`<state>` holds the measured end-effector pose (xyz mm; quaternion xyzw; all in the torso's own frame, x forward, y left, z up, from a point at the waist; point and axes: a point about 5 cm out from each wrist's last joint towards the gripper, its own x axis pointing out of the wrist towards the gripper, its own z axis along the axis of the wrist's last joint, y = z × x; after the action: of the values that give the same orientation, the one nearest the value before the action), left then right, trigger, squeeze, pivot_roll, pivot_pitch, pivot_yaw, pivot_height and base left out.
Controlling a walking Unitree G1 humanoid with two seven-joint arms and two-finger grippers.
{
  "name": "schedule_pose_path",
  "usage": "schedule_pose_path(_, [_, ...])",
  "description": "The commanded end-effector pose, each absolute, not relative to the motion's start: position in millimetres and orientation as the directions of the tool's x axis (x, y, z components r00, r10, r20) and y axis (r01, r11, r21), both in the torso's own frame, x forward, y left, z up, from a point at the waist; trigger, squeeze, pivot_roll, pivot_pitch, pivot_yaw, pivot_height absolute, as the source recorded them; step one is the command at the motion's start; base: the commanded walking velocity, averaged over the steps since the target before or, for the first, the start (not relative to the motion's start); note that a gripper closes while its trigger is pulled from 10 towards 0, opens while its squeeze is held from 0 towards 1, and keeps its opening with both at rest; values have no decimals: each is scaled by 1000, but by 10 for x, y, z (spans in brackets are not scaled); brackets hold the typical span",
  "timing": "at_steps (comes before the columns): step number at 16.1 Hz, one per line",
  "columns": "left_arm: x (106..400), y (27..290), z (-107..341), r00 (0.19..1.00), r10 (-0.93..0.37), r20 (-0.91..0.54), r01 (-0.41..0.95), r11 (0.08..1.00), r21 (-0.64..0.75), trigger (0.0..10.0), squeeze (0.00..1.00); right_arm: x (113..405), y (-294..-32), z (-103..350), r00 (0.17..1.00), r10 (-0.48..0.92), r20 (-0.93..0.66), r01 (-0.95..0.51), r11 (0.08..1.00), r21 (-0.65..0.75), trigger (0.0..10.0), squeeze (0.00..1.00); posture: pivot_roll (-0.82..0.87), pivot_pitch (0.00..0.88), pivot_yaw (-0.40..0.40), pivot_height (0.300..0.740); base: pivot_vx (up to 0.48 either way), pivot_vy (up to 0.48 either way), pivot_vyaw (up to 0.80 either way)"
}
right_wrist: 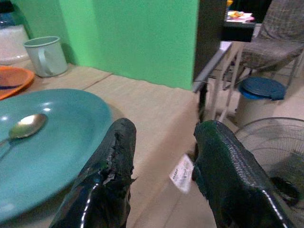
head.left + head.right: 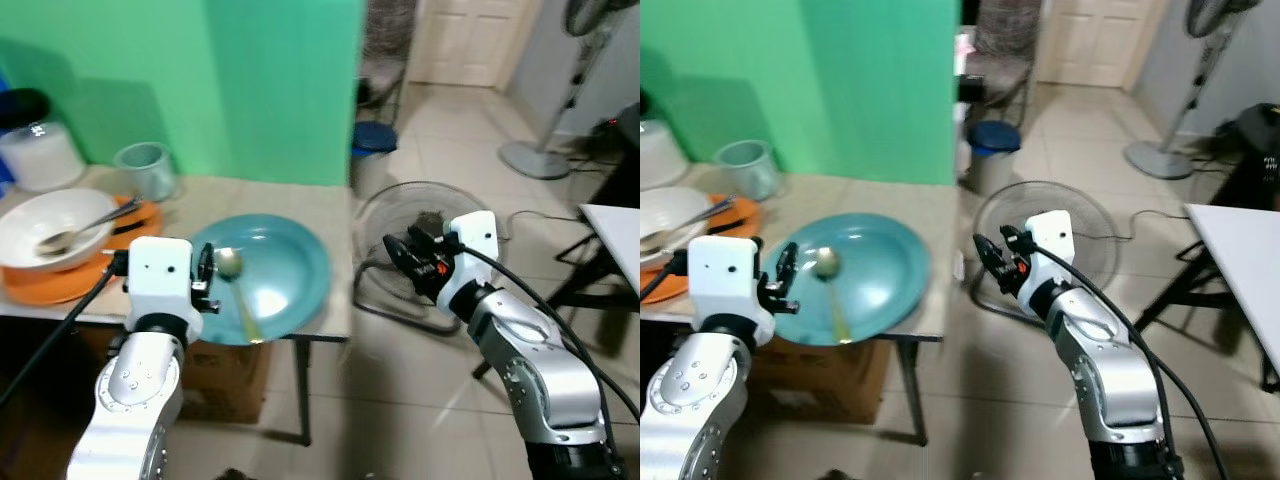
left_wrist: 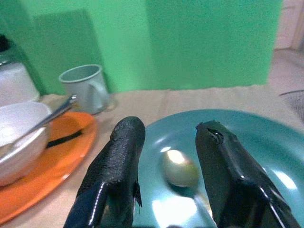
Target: Setting the table
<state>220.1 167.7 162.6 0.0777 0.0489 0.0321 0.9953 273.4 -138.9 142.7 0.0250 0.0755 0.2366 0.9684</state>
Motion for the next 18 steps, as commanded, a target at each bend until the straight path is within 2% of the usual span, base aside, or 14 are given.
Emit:
schedule_pose_path(1, [2192, 1718, 1613, 990, 97, -98, -84, 988, 131, 10000, 0, 2756, -1327, 1472, 863, 492, -116, -484, 870, 93, 10000, 0, -43, 0, -13, 740, 0, -446, 0])
schedule_pose_path(5, [2138, 1786, 1537, 976, 151, -158, -142, 987, 70, 10000, 0, 2722, -1210, 1373, 771, 600, -213, -580, 800, 153, 10000, 0, -26, 0, -39, 740, 0, -102, 0])
schedule_pose_path(6, [2158, 1868, 1510, 964, 175, -199, -162, 984, 77, 10000, 259, 2685, -1167, 1347, 720, 657, -225, -636, 753, 166, 10000, 0, -16, 0, -46, 740, 0, 0, 0])
schedule_pose_path(7, [2184, 1937, 1502, 958, 184, -221, -166, 981, 95, 10000, 1000, 2671, -1141, 1362, 683, 695, -224, -682, 717, 145, 10000, 0, -14, 0, -50, 740, 0, 0, 0])
schedule_pose_path(11, [2376, 2187, 1570, 943, 220, -251, -194, 973, 123, 10000, 1000, 2688, -1083, 1491, 563, 798, -215, -791, 596, 140, 10000, 0, -14, 0, -50, 740, 0, 0, 0])
schedule_pose_path(15, [2597, 2341, 1593, 933, 192, -305, -162, 979, 120, 10000, 1000, 2716, -1056, 1566, 506, 834, -222, -840, 535, 94, 10000, 0, -20, 0, -46, 740, 0, 0, 0])
schedule_pose_path(16, [2672, 2363, 1605, 938, 159, -307, -131, 985, 109, 10000, 608, 2709, -1043, 1583, 484, 846, -223, -855, 511, 85, 10000, 0, -23, 0, -45, 740, 0, 0, 0])
schedule_pose_path(17, [2718, 2368, 1618, 943, 135, -303, -104, 988, 116, 10000, 0, 2703, -1035, 1589, 476, 851, -222, -860, 503, 84, 10000, 0, -23, 0, -45, 740, 0, 0, 0])
schedule_pose_path(18, [2762, 2368, 1636, 948, 117, -296, -84, 989, 123, 10000, 0, 2700, -1027, 1594, 472, 854, -220, -864, 497, 79, 10000, 0, -23, 0, -45, 740, 0, 0, 0])
